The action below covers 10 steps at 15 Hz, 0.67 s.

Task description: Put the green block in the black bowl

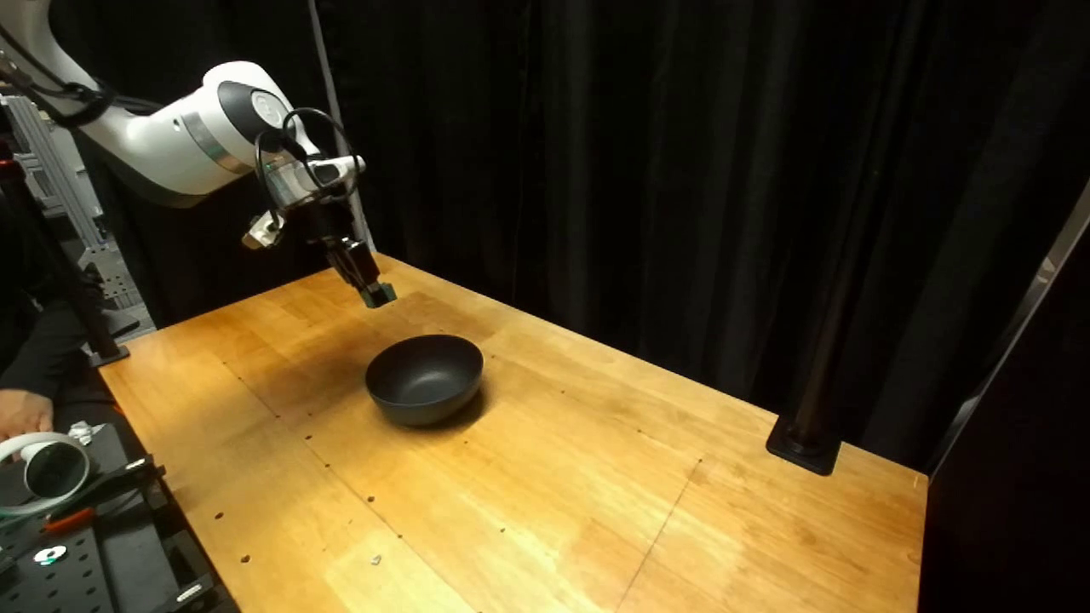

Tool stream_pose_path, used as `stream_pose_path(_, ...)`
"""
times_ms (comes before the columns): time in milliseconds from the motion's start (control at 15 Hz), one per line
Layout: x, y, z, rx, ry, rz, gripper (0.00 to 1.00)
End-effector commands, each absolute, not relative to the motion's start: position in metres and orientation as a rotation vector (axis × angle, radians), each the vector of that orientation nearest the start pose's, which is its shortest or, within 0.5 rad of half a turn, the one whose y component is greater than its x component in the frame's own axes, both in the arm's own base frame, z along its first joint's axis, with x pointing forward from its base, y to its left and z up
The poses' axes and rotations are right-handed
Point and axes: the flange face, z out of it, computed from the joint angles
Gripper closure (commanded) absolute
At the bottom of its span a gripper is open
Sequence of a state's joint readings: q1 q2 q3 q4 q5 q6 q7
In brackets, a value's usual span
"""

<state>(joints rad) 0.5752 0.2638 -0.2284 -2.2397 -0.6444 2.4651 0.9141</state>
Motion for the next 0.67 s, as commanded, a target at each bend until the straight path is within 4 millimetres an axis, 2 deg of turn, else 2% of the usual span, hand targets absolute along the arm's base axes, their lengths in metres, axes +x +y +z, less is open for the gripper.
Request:
stream_pose_path(0,0.505,0.146,0.249,-3.574,0.212,-0.465,0.83)
stream_pose_path(200,0.505,0.119,0.236,-3.583,0.313,-0.479,0.81)
stream_pose_path(267,0.505,0.114,0.234,-3.580,0.339,-0.480,0.33)
stream_pose_path(400,0.501,0.111,0.235,-3.541,0.375,-0.470,0.28)
stream_pose_path(533,0.491,0.123,0.253,-3.462,0.337,-0.454,0.12)
stream_pose_path(600,0.483,0.130,0.272,-3.390,0.322,-0.443,0.03)
